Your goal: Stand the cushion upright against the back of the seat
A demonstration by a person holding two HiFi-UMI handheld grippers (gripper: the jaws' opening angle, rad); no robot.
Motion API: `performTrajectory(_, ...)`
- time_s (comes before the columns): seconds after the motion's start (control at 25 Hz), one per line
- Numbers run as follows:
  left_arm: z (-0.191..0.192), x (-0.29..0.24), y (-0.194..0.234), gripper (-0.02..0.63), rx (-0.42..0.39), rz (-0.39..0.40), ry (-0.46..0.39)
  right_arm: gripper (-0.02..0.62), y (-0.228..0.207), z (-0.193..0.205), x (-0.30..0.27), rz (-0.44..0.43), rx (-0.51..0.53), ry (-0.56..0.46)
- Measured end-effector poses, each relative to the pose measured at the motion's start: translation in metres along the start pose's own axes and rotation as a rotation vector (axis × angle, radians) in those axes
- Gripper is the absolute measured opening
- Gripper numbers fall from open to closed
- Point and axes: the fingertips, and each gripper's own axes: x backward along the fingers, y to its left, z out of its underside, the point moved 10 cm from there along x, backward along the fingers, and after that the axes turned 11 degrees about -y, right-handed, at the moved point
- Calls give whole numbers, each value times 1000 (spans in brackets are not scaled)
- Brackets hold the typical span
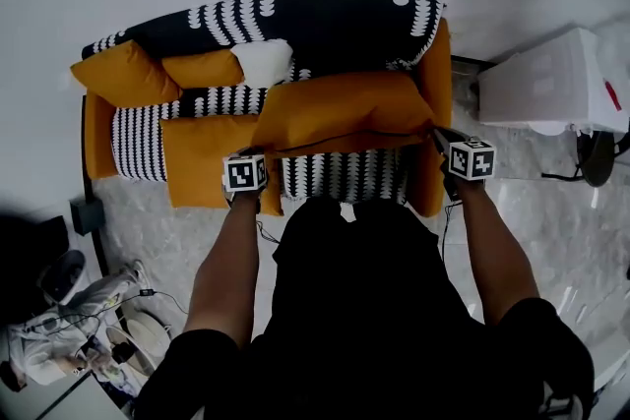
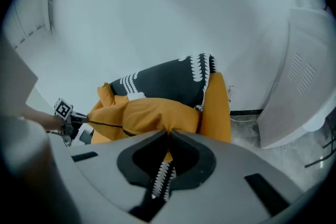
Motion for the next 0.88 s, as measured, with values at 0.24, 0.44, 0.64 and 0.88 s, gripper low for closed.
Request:
performTrajectory(0.24,-53,-6,17,41,-31,36,-54,43,5,-26,-6,53,-116,-110)
performTrajectory(0.44,-106,-22,20,41,-60,89,-120,43,2,-62,-6,117,-168,-194)
performTrajectory(0.64,-164,-33,23,41,-67,144,-192,43,-4,-95,-8,166,-233,-269)
performTrajectory(0.88,-216,-58,39,41,-49,203,-225,37,-6,-139,-20,204,-308,-378)
